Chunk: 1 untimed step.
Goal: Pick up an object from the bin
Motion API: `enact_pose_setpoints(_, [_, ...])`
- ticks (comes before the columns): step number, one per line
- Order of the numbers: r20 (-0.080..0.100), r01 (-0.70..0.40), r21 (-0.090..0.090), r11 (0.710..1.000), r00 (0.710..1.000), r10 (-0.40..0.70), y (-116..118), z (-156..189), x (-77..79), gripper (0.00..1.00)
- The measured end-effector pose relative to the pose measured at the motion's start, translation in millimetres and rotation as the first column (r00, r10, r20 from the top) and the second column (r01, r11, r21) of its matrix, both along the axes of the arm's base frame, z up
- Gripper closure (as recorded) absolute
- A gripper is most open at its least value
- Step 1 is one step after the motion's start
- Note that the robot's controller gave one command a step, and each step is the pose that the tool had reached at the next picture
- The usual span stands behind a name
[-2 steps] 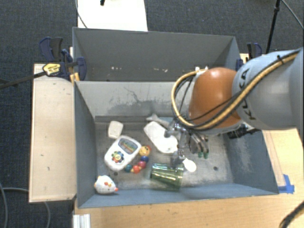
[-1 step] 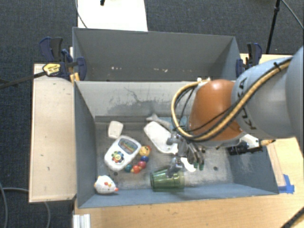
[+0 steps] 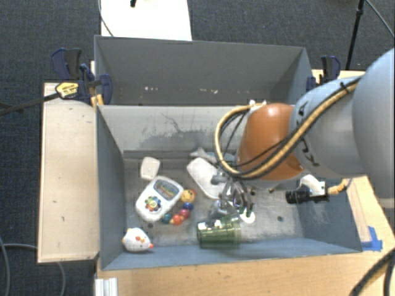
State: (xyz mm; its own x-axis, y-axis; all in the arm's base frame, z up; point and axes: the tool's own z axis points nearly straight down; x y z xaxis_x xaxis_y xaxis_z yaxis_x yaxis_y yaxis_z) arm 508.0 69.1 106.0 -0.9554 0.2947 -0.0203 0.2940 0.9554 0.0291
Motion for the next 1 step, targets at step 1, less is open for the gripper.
enact_pose_setpoints(1, [-0.017, -0.010, -0.019, 1.000, 1.000, 0.009, -8.9, -12.2, -8.6, 1.00])
